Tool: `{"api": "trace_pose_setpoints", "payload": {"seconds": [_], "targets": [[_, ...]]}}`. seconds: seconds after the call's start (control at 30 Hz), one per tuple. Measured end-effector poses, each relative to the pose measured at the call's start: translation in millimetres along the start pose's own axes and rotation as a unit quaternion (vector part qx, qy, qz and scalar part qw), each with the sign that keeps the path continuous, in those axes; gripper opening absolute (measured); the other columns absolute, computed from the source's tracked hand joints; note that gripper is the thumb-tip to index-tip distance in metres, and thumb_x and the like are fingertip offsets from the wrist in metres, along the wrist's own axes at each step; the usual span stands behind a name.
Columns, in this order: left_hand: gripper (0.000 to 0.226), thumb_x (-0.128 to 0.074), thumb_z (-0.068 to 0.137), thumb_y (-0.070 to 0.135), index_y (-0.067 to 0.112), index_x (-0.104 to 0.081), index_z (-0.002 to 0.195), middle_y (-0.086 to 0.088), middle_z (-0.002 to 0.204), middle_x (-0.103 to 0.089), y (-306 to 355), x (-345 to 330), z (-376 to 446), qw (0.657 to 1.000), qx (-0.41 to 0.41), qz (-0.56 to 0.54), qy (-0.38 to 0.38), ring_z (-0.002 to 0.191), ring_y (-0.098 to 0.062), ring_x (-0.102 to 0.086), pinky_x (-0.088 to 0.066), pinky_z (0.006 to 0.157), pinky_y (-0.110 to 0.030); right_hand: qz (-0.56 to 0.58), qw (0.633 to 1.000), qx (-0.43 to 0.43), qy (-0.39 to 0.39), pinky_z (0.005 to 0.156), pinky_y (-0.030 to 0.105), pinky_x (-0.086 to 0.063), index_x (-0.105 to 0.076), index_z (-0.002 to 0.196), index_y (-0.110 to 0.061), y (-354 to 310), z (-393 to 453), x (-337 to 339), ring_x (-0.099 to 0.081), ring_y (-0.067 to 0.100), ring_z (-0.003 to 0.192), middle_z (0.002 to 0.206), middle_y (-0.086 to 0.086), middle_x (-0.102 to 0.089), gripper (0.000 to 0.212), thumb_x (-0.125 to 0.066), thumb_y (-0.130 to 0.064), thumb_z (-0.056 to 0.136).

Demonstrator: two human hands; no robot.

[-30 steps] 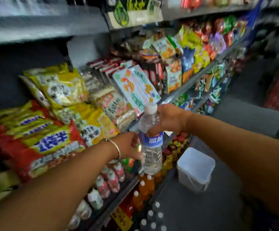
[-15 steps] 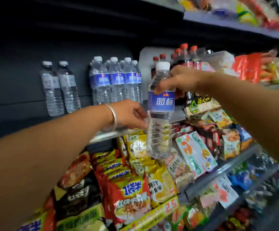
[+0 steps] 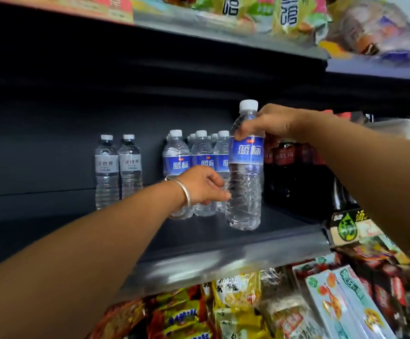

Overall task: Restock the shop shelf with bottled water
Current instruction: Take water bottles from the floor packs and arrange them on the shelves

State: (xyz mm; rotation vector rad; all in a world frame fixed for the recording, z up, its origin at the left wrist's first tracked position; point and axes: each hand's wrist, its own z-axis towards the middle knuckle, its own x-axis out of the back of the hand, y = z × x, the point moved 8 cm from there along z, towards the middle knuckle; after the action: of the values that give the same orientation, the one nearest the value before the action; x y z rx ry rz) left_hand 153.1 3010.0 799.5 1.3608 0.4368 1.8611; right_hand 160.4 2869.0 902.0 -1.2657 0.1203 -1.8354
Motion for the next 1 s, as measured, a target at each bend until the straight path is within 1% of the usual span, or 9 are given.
{"api": "trace_pose_setpoints", "payload": {"seconds": [0.1, 0.17, 0.27, 0.33, 0.5, 0.63, 0.73, 0.83, 1.0], "targets": [[0.021, -0.076, 0.075, 0.016, 0.015, -0.057, 0.084, -0.001, 0.076, -0.060, -15.9, -14.5, 30.9, 0.999, 0.018, 0.024, 0.025, 0.077, -0.018, -0.057, -0.052, 0.075, -0.032, -0.019, 1.000, -0.010, -0.010, 0.057, 0.025, -0.042, -0.068, 0.093, -0.002, 25.4, 27.2, -1.1, -0.057, 0.023, 0.070, 0.082, 0.011, -0.066, 0.040, -0.071, -0.035, 0.071], [0.022, -0.077, 0.073, 0.019, 0.019, -0.055, 0.077, -0.003, 0.080, -0.062, -25.9, -26.7, 50.5, 0.998, 0.028, 0.042, 0.029, 0.079, -0.020, -0.058, -0.051, 0.079, -0.035, -0.038, 0.999, -0.019, -0.013, 0.057, 0.024, -0.046, -0.068, 0.093, -0.003, 44.3, 44.4, -4.6, -0.059, 0.023, 0.069, 0.084, 0.013, -0.067, 0.042, -0.072, -0.037, 0.069], [0.021, -0.076, 0.075, 0.021, 0.020, -0.056, 0.070, -0.009, 0.084, -0.065, -36.8, -46.3, 75.1, 0.997, 0.039, 0.063, 0.027, 0.083, -0.025, -0.064, -0.054, 0.080, -0.038, -0.052, 0.998, -0.032, -0.009, 0.050, 0.021, -0.041, -0.061, 0.074, -0.008, 68.9, 61.6, -9.9, -0.052, 0.019, 0.054, 0.068, 0.007, -0.059, 0.031, -0.073, -0.036, 0.073], [0.022, -0.075, 0.076, 0.019, 0.018, -0.055, 0.070, -0.011, 0.083, -0.066, -43.6, -57.1, 88.2, 0.997, 0.051, 0.057, 0.029, 0.083, -0.027, -0.066, -0.056, 0.077, -0.040, -0.046, 0.998, -0.035, -0.005, 0.048, 0.020, -0.037, -0.057, 0.071, -0.010, 82.8, 71.5, -12.8, -0.048, 0.017, 0.052, 0.065, 0.005, -0.056, 0.030, -0.073, -0.036, 0.073], [0.021, -0.073, 0.078, 0.013, 0.012, -0.054, 0.072, -0.007, 0.068, -0.061, -58.4, -63.4, 110.5, 0.994, 0.088, 0.032, 0.056, 0.065, -0.020, -0.062, -0.058, 0.070, -0.036, -0.010, 0.999, -0.043, 0.014, 0.036, 0.013, -0.031, -0.055, 0.068, -0.011, 112.3, 96.3, -17.1, -0.043, 0.009, 0.037, 0.044, -0.002, -0.054, 0.031, -0.073, -0.035, 0.074], [0.017, -0.070, 0.081, 0.012, 0.009, -0.054, 0.077, -0.007, 0.061, -0.061, -60.9, -61.8, 117.8, 0.993, 0.101, 0.023, 0.052, 0.051, -0.014, -0.058, -0.054, 0.051, -0.025, 0.016, 0.999, -0.046, 0.015, 0.042, 0.017, -0.035, -0.055, 0.074, -0.010, 125.6, 112.9, -22.3, -0.046, 0.013, 0.049, 0.062, 0.002, -0.055, 0.031, -0.074, -0.035, 0.075], [0.015, -0.069, 0.083, 0.011, 0.008, -0.054, 0.079, -0.011, 0.067, -0.064, -60.5, -61.0, 120.8, 0.993, 0.109, 0.022, 0.031, 0.053, -0.016, -0.060, -0.055, 0.053, -0.026, 0.038, 0.997, -0.057, 0.018, 0.047, 0.020, -0.041, -0.056, 0.078, -0.008, 135.0, 123.8, -26.2, -0.048, 0.016, 0.052, 0.065, 0.005, -0.055, 0.032, -0.075, -0.033, 0.074], [0.015, -0.068, 0.083, 0.011, 0.009, -0.054, 0.077, -0.013, 0.072, -0.065, -62.5, -60.8, 122.1, 0.993, 0.113, 0.021, 0.019, 0.055, -0.015, -0.061, -0.055, 0.057, -0.028, 0.095, 0.993, -0.070, 0.015, 0.062, 0.031, -0.055, -0.058, 0.100, -0.005, 144.4, 132.1, -32.3, -0.059, 0.020, 0.067, 0.083, 0.009, -0.062, 0.040, -0.076, -0.030, 0.074], [0.013, -0.066, 0.084, 0.009, 0.009, -0.055, 0.077, -0.013, 0.076, -0.066, -62.4, -60.3, 121.8, 0.993, 0.110, 0.024, 0.022, 0.055, -0.015, -0.061, -0.055, 0.054, -0.026, 0.130, 0.989, -0.070, 0.013, 0.069, 0.034, -0.056, -0.053, 0.116, -0.006, 148.4, 135.7, -39.9, -0.064, 0.022, 0.082, 0.103, 0.011, -0.067, 0.047, -0.073, -0.029, 0.080]]}}
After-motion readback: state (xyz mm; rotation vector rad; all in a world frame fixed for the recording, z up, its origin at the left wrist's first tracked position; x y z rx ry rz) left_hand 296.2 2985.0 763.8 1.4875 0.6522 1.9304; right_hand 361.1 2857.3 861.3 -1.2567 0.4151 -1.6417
